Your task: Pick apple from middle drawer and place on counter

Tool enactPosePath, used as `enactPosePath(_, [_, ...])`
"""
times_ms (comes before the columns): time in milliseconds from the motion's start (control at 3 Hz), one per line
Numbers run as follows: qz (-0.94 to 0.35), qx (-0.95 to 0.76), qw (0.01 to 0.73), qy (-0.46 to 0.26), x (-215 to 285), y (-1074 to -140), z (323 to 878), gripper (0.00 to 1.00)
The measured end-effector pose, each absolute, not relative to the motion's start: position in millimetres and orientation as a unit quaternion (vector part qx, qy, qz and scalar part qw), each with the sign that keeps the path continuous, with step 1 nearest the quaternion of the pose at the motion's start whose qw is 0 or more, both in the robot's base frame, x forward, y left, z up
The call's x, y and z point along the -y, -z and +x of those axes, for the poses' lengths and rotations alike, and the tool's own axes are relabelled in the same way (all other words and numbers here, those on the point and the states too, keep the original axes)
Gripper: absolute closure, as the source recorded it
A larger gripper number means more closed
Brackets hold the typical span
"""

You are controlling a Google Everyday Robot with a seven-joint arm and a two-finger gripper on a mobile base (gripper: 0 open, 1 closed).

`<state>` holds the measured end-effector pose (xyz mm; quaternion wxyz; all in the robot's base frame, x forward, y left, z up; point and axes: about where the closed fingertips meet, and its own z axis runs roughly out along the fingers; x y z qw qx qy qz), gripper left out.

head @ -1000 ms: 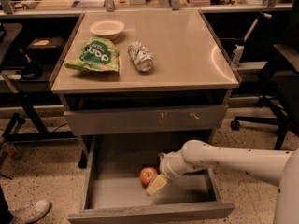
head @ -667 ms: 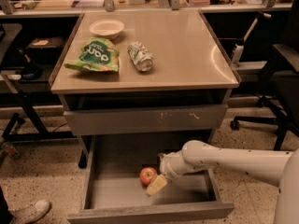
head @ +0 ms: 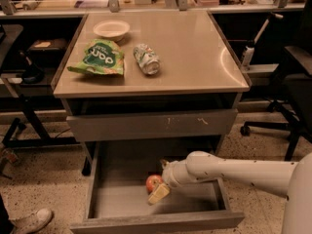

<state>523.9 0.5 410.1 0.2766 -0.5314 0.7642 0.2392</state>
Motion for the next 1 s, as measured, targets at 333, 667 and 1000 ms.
enactPosePath(333, [-0.531,-0.761,0.287,-0.240,-6.5,-403.3,528.3,0.00])
enactPosePath(667, [-0.527,-0.761,0.287,-0.245,-9.3,-391.4,528.9,0.00])
enactPosePath(1000, [-0.521,-0.766,0.281,-0.252,-9.9,-379.3,527.6,0.00])
